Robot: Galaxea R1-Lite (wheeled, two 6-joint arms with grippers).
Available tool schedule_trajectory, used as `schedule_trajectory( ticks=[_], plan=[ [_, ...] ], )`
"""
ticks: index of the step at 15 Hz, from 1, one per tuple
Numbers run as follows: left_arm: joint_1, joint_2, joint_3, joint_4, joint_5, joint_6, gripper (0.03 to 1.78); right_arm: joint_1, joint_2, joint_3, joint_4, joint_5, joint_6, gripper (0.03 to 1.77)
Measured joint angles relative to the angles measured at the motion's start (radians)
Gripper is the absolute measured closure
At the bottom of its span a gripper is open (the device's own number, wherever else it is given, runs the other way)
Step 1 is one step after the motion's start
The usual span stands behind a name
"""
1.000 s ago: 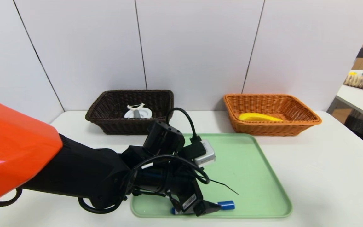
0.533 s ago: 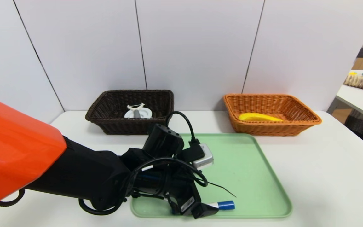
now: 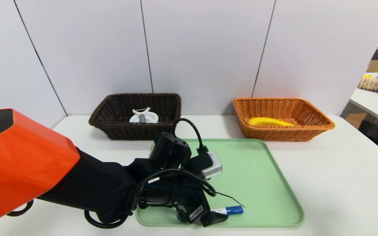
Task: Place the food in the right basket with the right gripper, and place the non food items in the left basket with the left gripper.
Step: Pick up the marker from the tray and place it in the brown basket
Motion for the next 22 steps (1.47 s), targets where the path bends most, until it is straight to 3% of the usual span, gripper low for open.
schedule_trajectory(
  ticks=[10,22],
  plan=[
    [0.000,-0.040,0.109,-0.033,0.018,0.004,0.12,0.000,0.013,-0.002,-0.003,0.014,0.000,0.10],
    [-0.003,-0.015,0.111,-0.080,0.014,0.004,0.12,0.003,0.018,0.004,-0.001,0.014,0.000,0.10]
  ],
)
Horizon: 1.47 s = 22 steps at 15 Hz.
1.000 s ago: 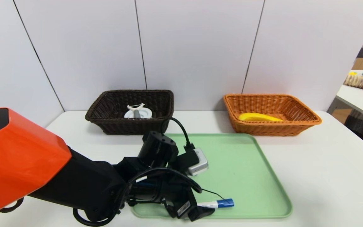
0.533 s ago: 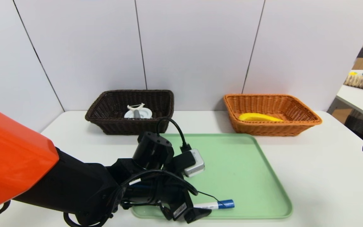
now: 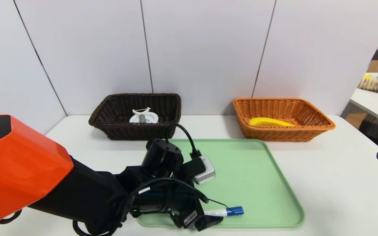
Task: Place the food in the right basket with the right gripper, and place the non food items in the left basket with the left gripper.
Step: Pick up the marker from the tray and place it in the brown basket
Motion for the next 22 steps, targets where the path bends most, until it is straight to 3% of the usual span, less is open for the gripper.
schedule_trajectory(
  ticks=[10,14,19,21,22],
  plan=[
    [0.001,0.006,0.001,0.003,-0.004,-0.008,0.12,0.000,0.016,-0.001,0.000,0.003,0.001,0.10],
    [-0.001,0.007,0.002,0.008,-0.008,-0.010,0.67,0.000,0.017,-0.001,0.000,0.002,0.000,0.10],
    [0.001,0.008,-0.006,0.004,-0.004,-0.010,1.11,0.000,0.019,-0.003,-0.005,0.003,0.001,0.10],
    [0.001,0.010,-0.011,0.003,-0.002,-0.011,1.60,0.000,0.020,-0.003,-0.005,0.003,0.001,0.10],
    [0.001,0.010,-0.013,0.003,-0.001,-0.011,1.60,0.000,0.020,-0.003,-0.005,0.003,0.001,0.10]
  ],
)
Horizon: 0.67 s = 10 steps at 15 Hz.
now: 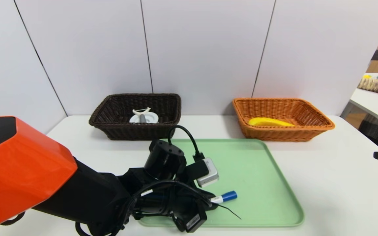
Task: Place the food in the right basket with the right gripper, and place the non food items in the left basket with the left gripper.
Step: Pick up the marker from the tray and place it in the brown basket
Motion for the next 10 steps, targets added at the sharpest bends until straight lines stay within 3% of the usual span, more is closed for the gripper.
schedule_trajectory(
  ticks=[7,10],
  plan=[
    [-0.001,-0.001,-0.020,0.004,0.004,-0.027,1.60,-0.001,0.001,-0.001,0.000,-0.001,0.000,0.10],
    [0.000,-0.015,-0.071,0.013,0.045,-0.068,1.60,0.000,0.000,0.001,0.001,-0.001,0.001,0.10]
  ],
)
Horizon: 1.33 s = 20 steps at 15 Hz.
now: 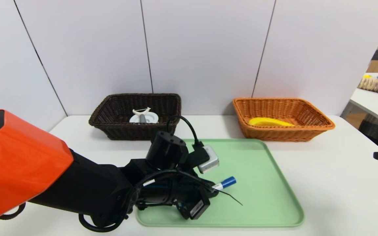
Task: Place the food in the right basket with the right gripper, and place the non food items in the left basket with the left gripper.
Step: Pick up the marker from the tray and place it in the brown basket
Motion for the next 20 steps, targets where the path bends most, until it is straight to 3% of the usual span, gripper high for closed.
schedule_trajectory(
  ticks=[6,10,13,16,20],
  plan=[
    [0.003,-0.050,-0.107,0.108,0.075,-0.063,1.60,0.000,-0.004,0.001,0.001,-0.001,0.000,0.10],
    [0.016,-0.081,-0.224,0.171,0.212,-0.104,1.60,0.000,-0.008,0.005,0.004,-0.001,0.006,0.10],
    [0.045,-0.115,-0.371,0.303,0.295,-0.155,1.60,0.000,-0.008,0.004,0.000,-0.002,0.034,0.10],
    [0.133,-0.131,-0.556,0.452,0.346,-0.212,1.60,0.000,-0.009,0.003,0.000,-0.002,0.034,0.10],
    [0.266,-0.101,-0.788,0.632,0.391,-0.376,1.60,0.000,-0.009,0.005,0.001,-0.002,0.036,0.10]
  ],
)
